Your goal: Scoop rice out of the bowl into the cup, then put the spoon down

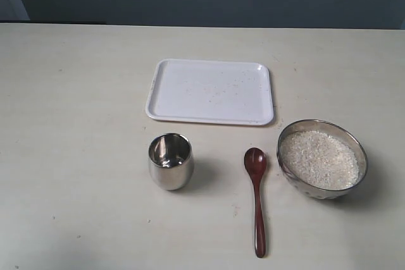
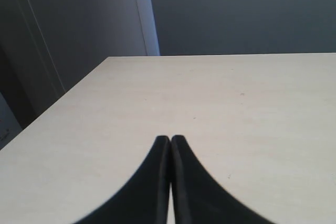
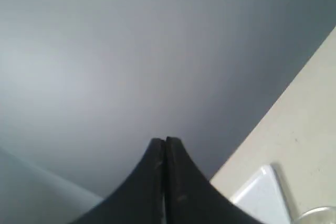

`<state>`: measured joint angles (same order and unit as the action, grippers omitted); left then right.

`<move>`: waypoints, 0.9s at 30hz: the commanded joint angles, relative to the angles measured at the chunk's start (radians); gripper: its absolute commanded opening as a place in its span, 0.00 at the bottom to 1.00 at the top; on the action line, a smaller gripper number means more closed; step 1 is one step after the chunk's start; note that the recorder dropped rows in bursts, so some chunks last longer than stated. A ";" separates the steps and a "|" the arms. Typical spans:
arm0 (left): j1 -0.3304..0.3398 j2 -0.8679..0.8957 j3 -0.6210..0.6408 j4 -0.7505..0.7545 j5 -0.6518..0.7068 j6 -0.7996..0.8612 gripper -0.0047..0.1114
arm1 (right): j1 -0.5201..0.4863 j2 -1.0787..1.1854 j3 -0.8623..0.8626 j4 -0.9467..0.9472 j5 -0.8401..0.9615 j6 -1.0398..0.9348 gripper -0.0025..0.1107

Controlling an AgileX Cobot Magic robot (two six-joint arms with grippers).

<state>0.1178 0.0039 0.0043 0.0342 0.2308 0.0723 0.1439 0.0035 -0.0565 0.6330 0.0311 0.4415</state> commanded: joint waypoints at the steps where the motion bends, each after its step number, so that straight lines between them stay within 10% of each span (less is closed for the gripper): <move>1: 0.000 -0.004 -0.004 -0.003 -0.013 -0.002 0.04 | 0.055 -0.003 -0.172 -0.081 0.228 -0.180 0.01; 20: 0.000 -0.004 -0.004 -0.003 -0.013 -0.002 0.04 | 0.168 0.955 -0.572 0.174 1.095 -0.869 0.01; 27: 0.000 -0.004 -0.004 -0.003 -0.013 -0.002 0.04 | 0.757 1.161 -0.572 -0.320 0.764 -0.203 0.01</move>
<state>0.1178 0.0039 0.0043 0.0342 0.2308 0.0723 0.7538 1.1197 -0.6200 0.5102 0.9001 -0.0131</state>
